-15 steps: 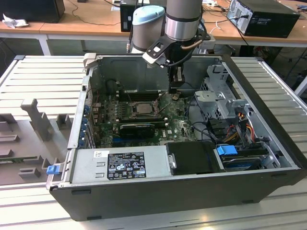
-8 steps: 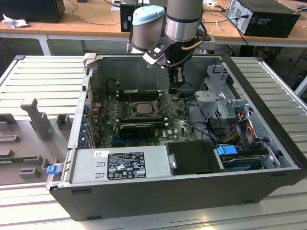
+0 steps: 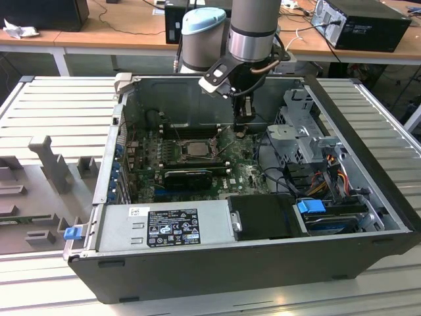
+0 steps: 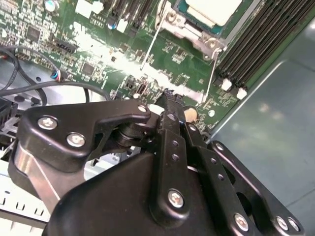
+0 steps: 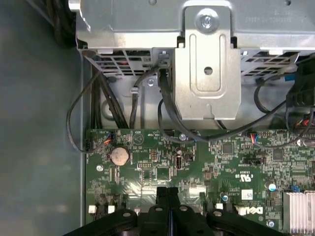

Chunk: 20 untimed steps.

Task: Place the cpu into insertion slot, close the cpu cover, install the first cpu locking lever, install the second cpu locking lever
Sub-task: 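Close the cpu cover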

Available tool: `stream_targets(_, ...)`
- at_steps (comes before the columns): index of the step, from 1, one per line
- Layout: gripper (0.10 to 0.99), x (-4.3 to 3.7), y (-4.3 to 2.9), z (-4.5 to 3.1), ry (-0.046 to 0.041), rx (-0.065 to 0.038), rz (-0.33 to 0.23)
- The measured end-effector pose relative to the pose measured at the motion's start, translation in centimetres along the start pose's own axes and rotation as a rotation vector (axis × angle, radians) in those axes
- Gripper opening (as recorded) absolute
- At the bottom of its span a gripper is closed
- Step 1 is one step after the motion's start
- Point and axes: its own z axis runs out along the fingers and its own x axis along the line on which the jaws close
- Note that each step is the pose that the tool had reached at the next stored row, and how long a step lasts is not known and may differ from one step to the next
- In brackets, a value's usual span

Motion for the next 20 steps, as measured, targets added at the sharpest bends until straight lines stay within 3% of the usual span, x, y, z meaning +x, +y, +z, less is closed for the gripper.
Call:
stream_targets(3,0.106,0.01,0.51,0.14,0.0000,0.000,0.000)
stream_targets(4,0.106,0.01,0.63,0.51,0.0000,0.000,-0.001)
stream_targets(7,0.106,-0.01,0.42,1.13,0.0003,0.001,-0.004)
stream_targets(20,0.106,-0.03,-0.16,1.18,0.0005,0.001,-0.004)
